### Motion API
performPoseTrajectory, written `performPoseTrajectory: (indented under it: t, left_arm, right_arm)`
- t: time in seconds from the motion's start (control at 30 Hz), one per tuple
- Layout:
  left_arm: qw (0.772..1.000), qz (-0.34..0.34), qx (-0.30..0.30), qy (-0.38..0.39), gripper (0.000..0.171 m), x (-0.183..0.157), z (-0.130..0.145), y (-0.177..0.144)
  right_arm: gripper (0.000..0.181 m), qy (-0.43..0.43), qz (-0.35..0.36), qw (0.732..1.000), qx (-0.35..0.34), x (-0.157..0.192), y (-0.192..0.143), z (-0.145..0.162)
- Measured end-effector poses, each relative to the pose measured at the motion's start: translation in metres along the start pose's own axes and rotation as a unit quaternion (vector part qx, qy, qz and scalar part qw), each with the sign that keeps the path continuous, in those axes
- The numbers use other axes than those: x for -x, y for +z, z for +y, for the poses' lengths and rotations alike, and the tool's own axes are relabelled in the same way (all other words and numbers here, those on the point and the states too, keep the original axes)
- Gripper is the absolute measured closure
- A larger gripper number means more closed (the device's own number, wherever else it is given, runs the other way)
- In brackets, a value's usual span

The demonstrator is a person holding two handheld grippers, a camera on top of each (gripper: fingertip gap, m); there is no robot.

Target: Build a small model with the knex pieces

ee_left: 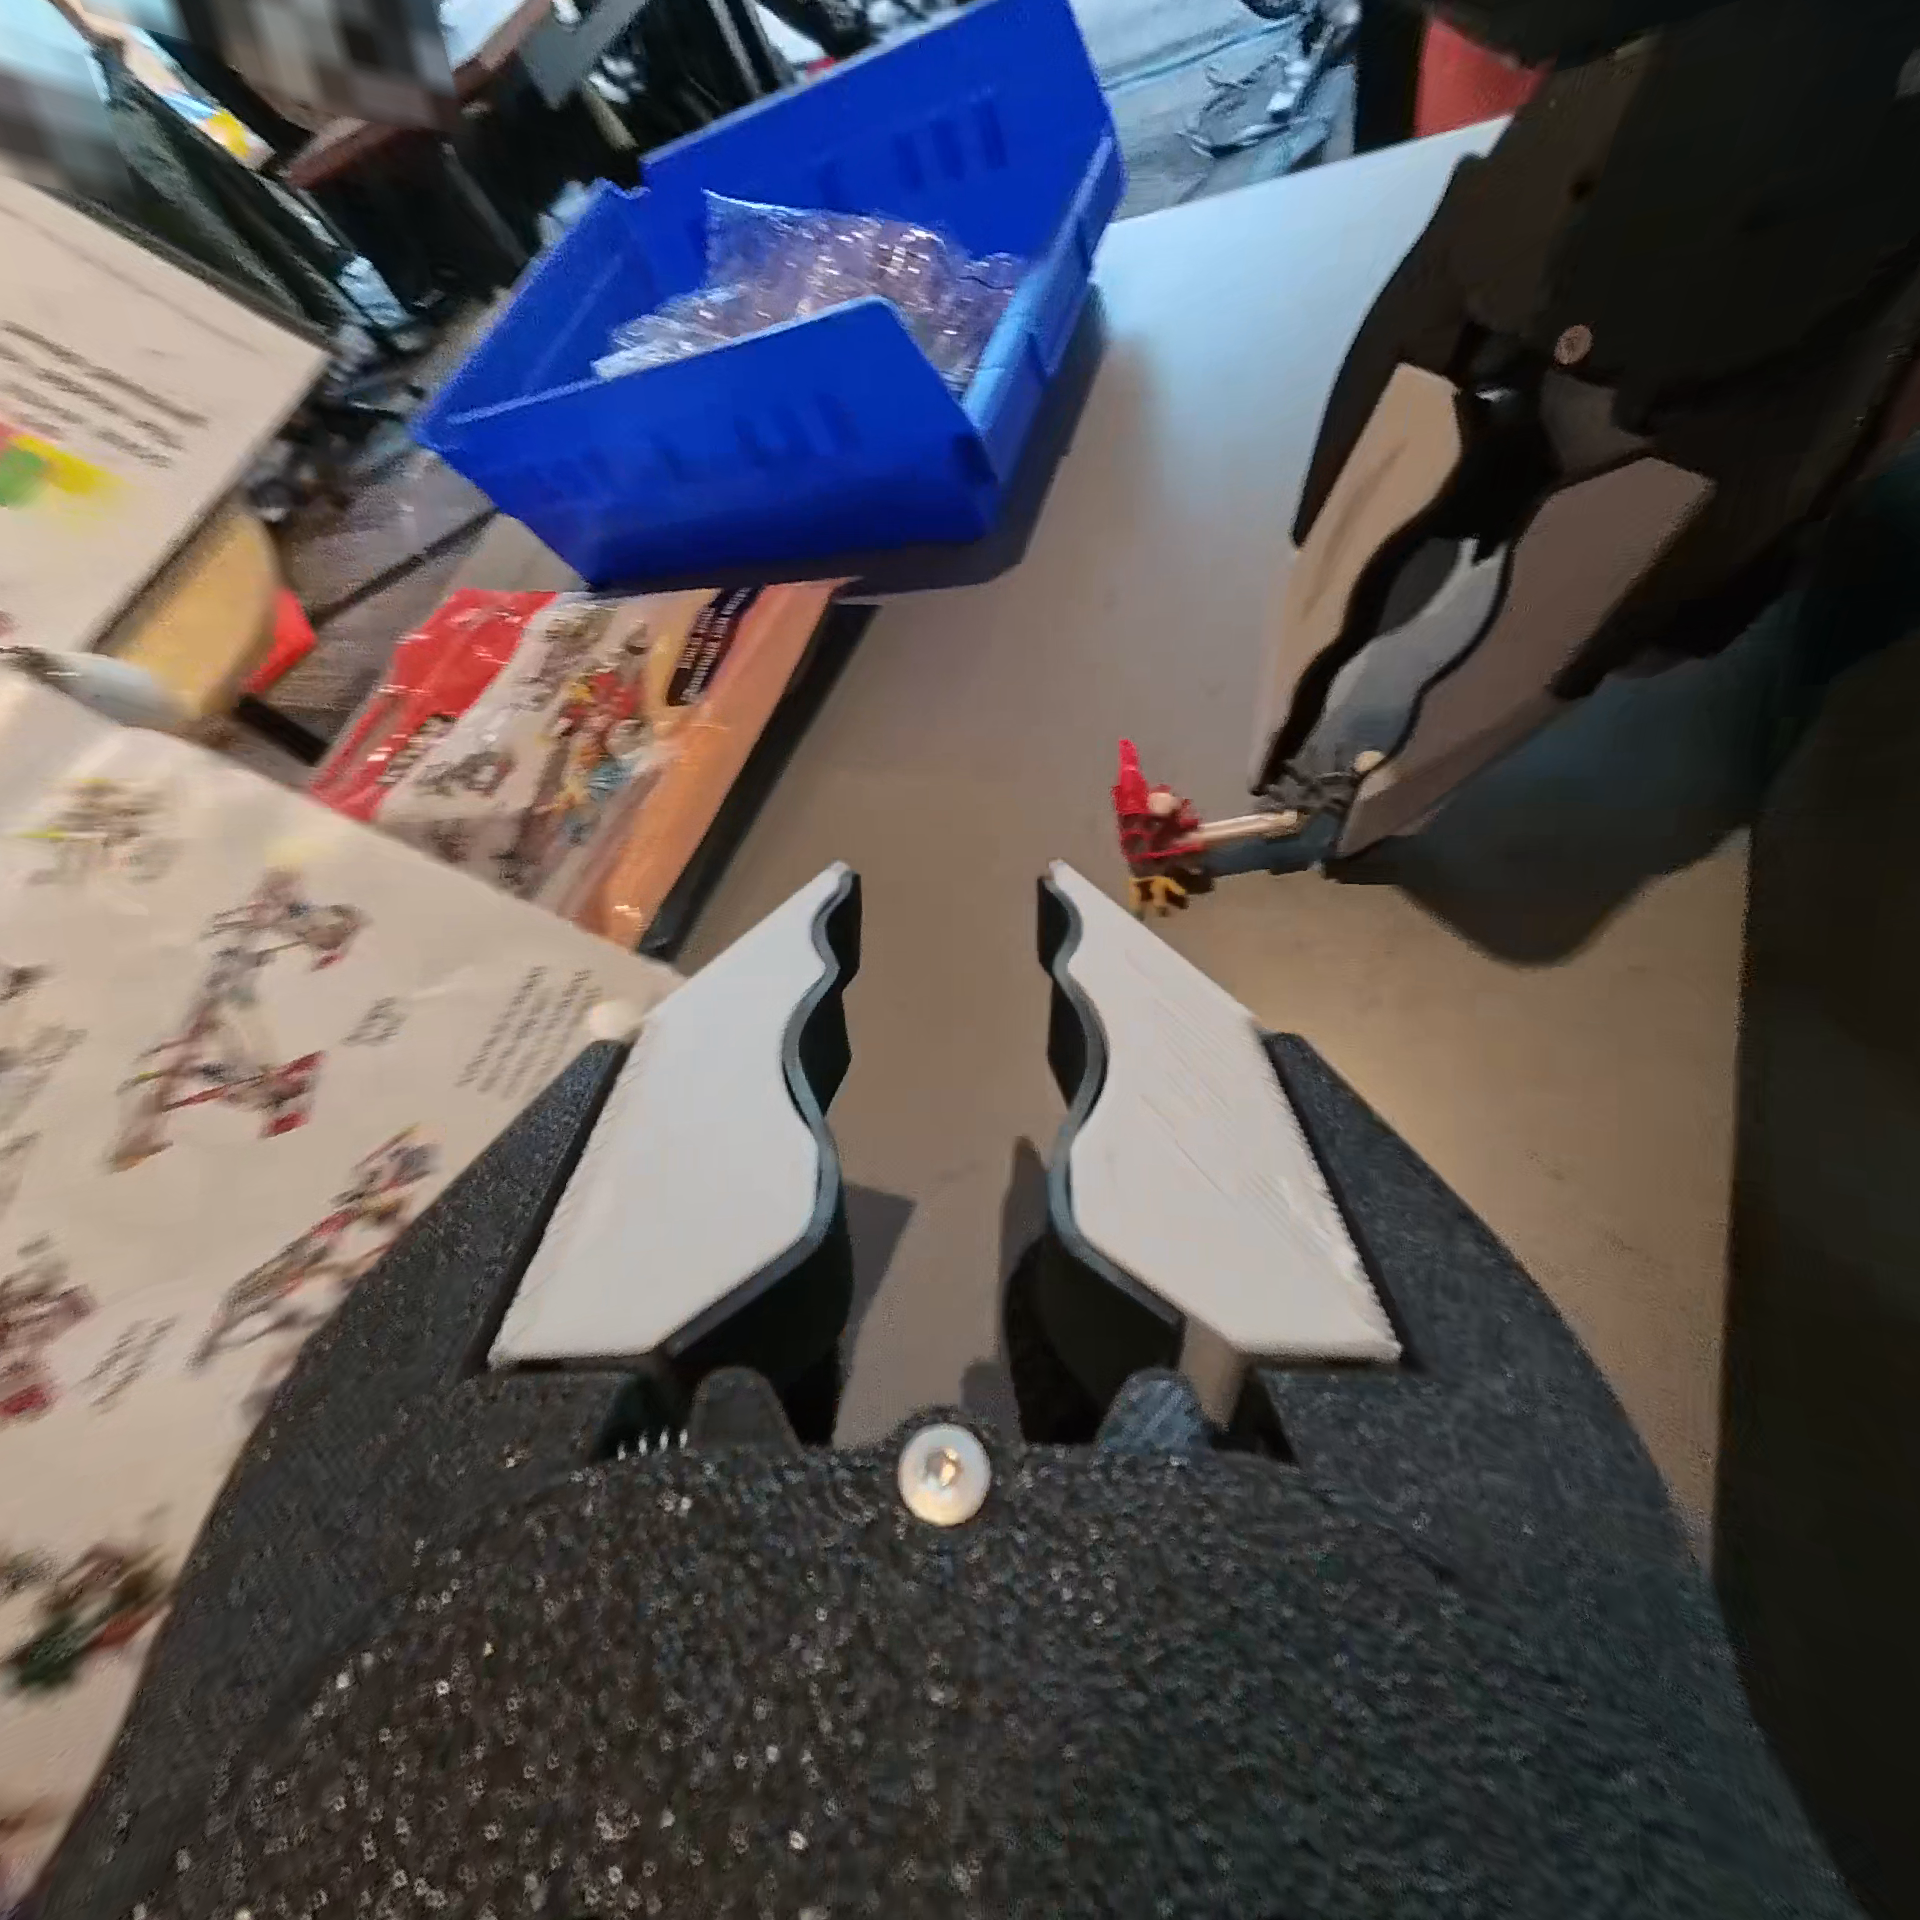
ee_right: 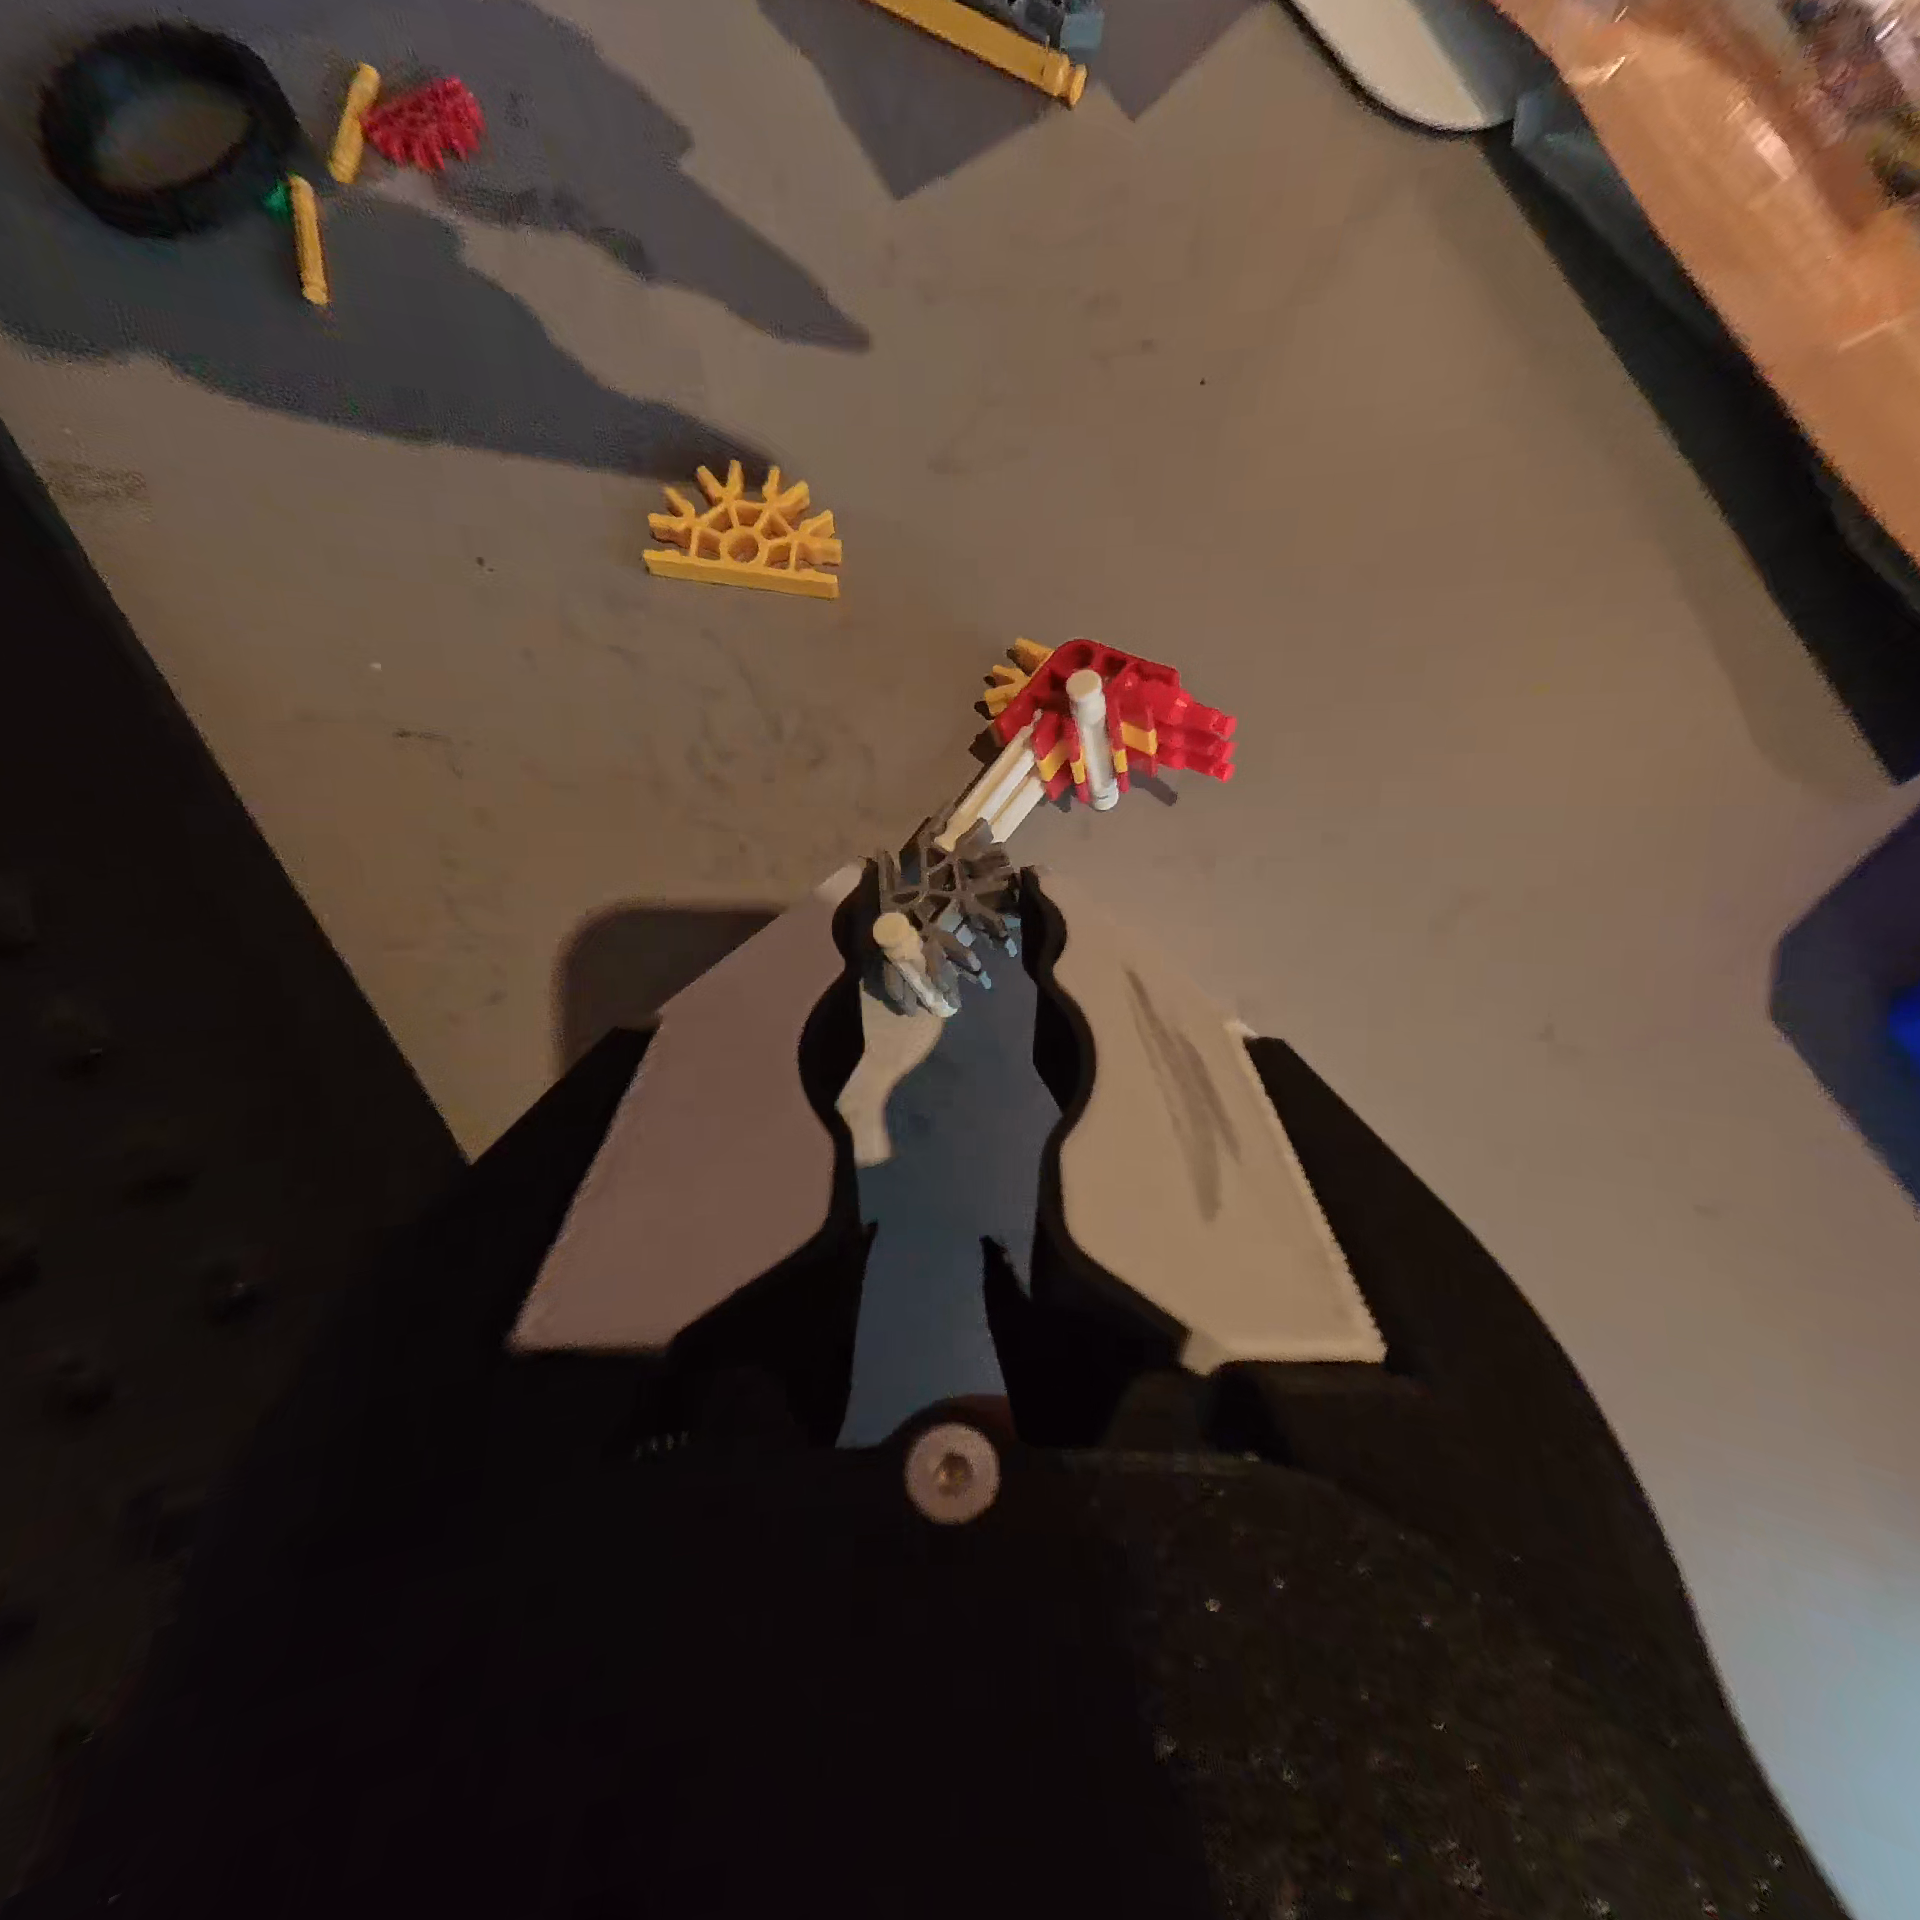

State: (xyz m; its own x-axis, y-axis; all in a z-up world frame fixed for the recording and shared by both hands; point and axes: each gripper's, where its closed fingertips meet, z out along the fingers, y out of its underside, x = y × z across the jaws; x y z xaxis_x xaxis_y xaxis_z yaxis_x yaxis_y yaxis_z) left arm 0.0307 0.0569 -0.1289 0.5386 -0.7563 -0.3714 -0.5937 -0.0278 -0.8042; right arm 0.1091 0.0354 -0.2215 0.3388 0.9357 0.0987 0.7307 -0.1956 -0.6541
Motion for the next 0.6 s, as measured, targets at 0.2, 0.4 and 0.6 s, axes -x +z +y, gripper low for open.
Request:
performPoseTrajectory:
  t: [0.2, 0.4, 0.6]
  left_arm:
    - [0.996, 0.068, -0.007, -0.051, 0.119, -0.021, 0.009, 0.027]
    - [0.975, 0.166, -0.090, -0.119, 0.110, -0.035, -0.014, 0.023]
    - [0.970, 0.192, -0.085, -0.120, 0.115, -0.042, -0.013, 0.028]
  right_arm:
    - [0.155, -0.151, 0.134, 0.979, -0.013, -0.006, -0.011, -0.015]
    - [0.156, -0.341, 0.231, 0.909, -0.066, 0.014, -0.029, -0.039]
    - [0.156, -0.388, 0.237, 0.885, -0.099, 0.026, -0.039, -0.043]
